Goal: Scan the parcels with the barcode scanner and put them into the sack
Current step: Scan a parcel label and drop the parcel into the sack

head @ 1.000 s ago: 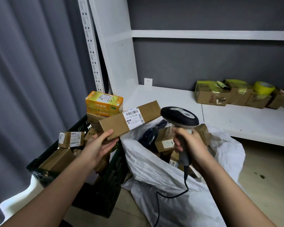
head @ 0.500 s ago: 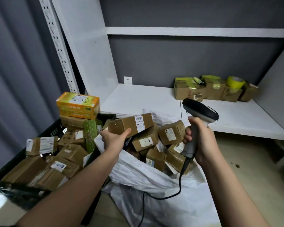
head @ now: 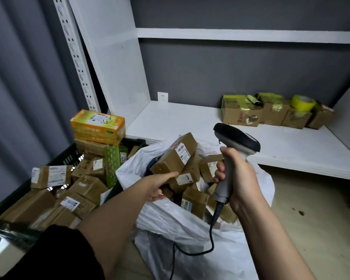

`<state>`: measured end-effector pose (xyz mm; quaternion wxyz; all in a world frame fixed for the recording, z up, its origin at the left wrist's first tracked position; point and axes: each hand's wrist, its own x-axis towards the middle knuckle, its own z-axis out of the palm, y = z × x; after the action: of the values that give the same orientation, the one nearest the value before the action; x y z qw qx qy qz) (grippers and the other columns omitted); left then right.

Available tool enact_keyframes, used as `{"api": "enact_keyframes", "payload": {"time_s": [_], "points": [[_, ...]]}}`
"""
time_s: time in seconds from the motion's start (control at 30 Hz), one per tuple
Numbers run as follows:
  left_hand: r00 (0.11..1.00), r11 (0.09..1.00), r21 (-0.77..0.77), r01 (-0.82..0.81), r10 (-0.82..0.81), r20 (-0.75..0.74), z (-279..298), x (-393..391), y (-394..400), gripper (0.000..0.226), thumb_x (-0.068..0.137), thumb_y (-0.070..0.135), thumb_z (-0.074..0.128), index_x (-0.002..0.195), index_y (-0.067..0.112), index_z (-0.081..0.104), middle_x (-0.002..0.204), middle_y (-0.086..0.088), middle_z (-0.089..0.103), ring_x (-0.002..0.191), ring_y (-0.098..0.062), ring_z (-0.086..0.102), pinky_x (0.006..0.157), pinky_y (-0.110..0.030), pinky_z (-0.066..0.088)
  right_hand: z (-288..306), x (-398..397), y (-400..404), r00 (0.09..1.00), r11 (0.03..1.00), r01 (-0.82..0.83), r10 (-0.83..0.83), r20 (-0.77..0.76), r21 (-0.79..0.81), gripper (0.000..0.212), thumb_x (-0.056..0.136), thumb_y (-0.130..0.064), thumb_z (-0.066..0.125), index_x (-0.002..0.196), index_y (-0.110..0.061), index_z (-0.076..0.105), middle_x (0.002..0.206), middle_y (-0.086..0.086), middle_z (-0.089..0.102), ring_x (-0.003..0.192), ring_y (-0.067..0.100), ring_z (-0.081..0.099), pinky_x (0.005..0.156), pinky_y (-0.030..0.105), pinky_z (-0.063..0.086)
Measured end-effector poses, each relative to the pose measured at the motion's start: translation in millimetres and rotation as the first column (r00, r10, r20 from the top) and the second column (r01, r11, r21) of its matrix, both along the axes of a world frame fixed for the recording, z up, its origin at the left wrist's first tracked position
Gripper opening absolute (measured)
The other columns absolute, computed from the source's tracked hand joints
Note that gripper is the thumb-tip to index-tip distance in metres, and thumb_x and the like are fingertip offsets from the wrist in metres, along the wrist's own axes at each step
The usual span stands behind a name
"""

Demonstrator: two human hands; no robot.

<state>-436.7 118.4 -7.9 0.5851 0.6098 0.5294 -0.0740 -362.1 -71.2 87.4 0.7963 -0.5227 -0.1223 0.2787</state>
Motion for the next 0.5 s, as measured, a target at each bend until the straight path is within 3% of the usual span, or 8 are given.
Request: {"api": "enact_keyframes", "payload": {"time_s": [0.07, 0.17, 0.3, 0.37, 0.43, 0.5], "points": [[0.995, 0.996, 0.028, 0.084, -0.082, -0.052, 2.9, -14.9, 7.6, 0.073, 0.069, 0.071, 0.068, 0.117, 0.021, 0.045, 0.103, -0.004, 0.063, 0.074, -0.01, 0.068, 0.054, -0.019, 0.047, -0.8, -7.0, 8.2, 1.0, 0.999, -0.024, 0.024, -0.01, -0.022, 0.02, 0.093, -0.018, 0.057, 0.075, -0.015, 0.048, 0.05, 0.0, 0.037, 0.037, 0.012, 0.031, 0.045, 0.025, 0.026], [0.987, 0.982, 0.106, 0.158, -0.159, -0.006, 10.6, -40.5, 19.0, 0.057, 0.08, 0.059, 0.066, 0.115, 0.017, 0.048, 0.098, -0.003, 0.064, 0.074, -0.012, 0.067, 0.057, -0.021, 0.049, -3.5, -17.2, 22.3, 0.998, 0.997, -0.061, 0.061, 0.006, -0.049, 0.021, 0.093, -0.018, 0.057, 0.074, -0.015, 0.047, 0.049, 0.0, 0.039, 0.038, 0.012, 0.032, 0.046, 0.026, 0.026], [0.979, 0.898, 0.409, 0.161, -0.197, 0.048, 9.7, -102.5, 47.7, 0.022, 0.09, 0.037, 0.062, 0.087, 0.015, 0.058, 0.084, -0.004, 0.063, 0.062, -0.014, 0.061, 0.057, -0.026, 0.044, -8.6, -44.9, 50.0, 0.987, 0.984, -0.162, 0.163, 0.007, -0.079, 0.015, 0.093, -0.018, 0.057, 0.081, -0.013, 0.05, 0.05, 0.001, 0.04, 0.038, 0.012, 0.033, 0.042, 0.021, 0.029], [0.985, 0.84, 0.525, 0.139, -0.17, 0.011, 2.2, -147.9, 73.9, 0.02, 0.089, 0.028, 0.065, 0.076, 0.015, 0.06, 0.08, -0.008, 0.064, 0.069, -0.022, 0.063, 0.067, -0.032, 0.047, -15.1, -63.4, 68.8, 0.973, 0.967, -0.225, 0.229, 0.018, -0.119, 0.024, 0.094, -0.018, 0.056, 0.073, -0.012, 0.047, 0.05, 0.002, 0.04, 0.039, 0.013, 0.033, 0.04, 0.02, 0.029], [0.983, 0.767, 0.616, 0.179, -0.118, -0.14, -1.4, -196.5, 100.4, 0.017, 0.088, 0.033, 0.065, 0.084, 0.016, 0.065, 0.095, -0.009, 0.069, 0.091, -0.025, 0.065, 0.081, -0.032, 0.048, -23.7, -82.6, 90.3, 0.952, 0.942, -0.292, 0.303, 0.041, -0.165, 0.029, 0.093, -0.018, 0.056, 0.069, -0.011, 0.045, 0.048, 0.003, 0.039, 0.041, 0.016, 0.033, 0.039, 0.022, 0.029], [0.968, 0.772, 0.601, 0.205, -0.069, -0.242, -7.6, -237.7, 125.5, 0.041, 0.084, 0.046, 0.066, 0.11, 0.015, 0.063, 0.116, -0.008, 0.065, 0.108, -0.025, 0.06, 0.092, -0.032, 0.048, -35.0, -99.1, 111.8, 0.937, 0.921, -0.328, 0.345, 0.052, -0.211, 0.026, 0.093, -0.017, 0.057, 0.071, -0.009, 0.046, 0.048, 0.004, 0.04, 0.04, 0.016, 0.035, 0.04, 0.024, 0.031]]}}
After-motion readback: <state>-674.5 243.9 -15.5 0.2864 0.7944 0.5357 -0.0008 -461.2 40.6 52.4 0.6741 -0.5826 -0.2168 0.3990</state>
